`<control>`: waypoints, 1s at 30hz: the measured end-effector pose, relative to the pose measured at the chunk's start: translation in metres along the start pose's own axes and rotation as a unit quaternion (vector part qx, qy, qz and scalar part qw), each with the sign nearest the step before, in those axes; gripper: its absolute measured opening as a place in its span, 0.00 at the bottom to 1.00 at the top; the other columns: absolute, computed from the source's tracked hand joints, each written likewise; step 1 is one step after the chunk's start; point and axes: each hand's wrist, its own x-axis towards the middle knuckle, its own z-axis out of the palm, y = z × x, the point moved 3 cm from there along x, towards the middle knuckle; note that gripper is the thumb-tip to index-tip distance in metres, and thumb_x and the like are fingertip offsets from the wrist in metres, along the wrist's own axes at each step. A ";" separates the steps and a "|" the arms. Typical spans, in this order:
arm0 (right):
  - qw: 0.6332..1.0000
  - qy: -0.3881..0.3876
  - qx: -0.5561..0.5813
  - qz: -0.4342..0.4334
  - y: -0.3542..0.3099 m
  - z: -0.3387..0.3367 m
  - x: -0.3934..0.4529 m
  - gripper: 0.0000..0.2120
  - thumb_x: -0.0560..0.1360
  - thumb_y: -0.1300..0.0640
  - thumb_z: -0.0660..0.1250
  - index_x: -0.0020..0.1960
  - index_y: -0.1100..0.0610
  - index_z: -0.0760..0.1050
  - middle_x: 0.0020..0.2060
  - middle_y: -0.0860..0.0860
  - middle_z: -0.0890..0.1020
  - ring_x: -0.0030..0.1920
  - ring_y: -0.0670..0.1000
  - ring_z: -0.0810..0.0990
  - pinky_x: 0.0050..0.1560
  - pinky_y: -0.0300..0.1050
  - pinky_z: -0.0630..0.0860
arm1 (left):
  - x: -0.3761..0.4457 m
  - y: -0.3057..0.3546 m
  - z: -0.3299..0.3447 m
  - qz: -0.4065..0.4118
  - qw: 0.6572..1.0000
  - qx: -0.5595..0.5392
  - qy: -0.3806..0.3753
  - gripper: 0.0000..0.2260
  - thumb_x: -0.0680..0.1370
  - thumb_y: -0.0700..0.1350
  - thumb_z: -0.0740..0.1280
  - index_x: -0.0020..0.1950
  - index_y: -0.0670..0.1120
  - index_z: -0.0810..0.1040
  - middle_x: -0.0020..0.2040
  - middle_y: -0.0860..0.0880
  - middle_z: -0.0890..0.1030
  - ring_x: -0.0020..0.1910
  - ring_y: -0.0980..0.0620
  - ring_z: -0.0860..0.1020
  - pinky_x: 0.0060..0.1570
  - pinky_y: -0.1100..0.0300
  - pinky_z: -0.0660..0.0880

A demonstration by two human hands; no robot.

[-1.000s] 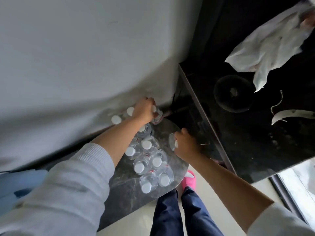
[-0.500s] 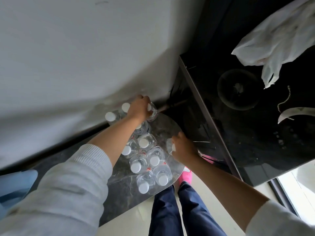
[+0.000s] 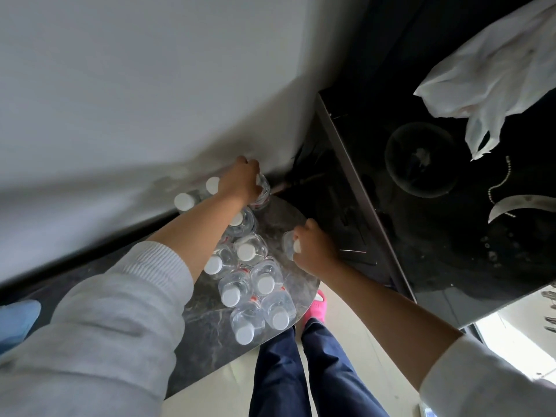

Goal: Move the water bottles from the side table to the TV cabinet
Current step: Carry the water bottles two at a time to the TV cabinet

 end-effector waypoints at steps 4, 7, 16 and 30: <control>1.000 0.004 0.004 -0.002 -0.005 -0.005 0.010 0.16 0.73 0.61 0.65 0.60 0.61 0.72 0.64 0.58 0.68 0.61 0.60 0.73 0.59 0.47 0.72 | 0.006 -0.003 0.000 0.025 0.999 0.038 -0.020 0.18 0.76 0.43 0.66 0.65 0.42 0.71 0.63 0.40 0.71 0.62 0.39 0.73 0.56 0.50 0.73; 1.000 0.002 0.012 -0.011 -0.009 -0.007 0.016 0.15 0.73 0.61 0.66 0.59 0.61 0.73 0.64 0.57 0.68 0.61 0.60 0.74 0.60 0.47 0.72 | 0.009 -0.002 -0.002 0.063 0.996 0.061 -0.018 0.18 0.76 0.43 0.66 0.65 0.42 0.72 0.63 0.41 0.72 0.64 0.40 0.71 0.56 0.53 0.72; 0.998 0.017 0.047 -0.044 -0.029 -0.022 0.043 0.15 0.72 0.61 0.67 0.58 0.62 0.75 0.62 0.57 0.70 0.59 0.57 0.75 0.58 0.41 0.70 | 0.012 -0.010 -0.008 0.096 0.994 0.053 -0.027 0.20 0.74 0.41 0.67 0.65 0.42 0.72 0.62 0.41 0.72 0.63 0.41 0.72 0.56 0.53 0.72; 0.998 0.019 0.016 -0.061 -0.052 -0.029 0.060 0.14 0.70 0.62 0.69 0.54 0.65 0.76 0.60 0.59 0.71 0.57 0.59 0.75 0.57 0.43 0.70 | -0.055 -0.100 -0.009 0.029 0.978 -0.054 0.202 0.17 0.67 0.34 0.73 0.55 0.33 0.78 0.50 0.36 0.82 0.53 0.36 0.79 0.58 0.46 0.74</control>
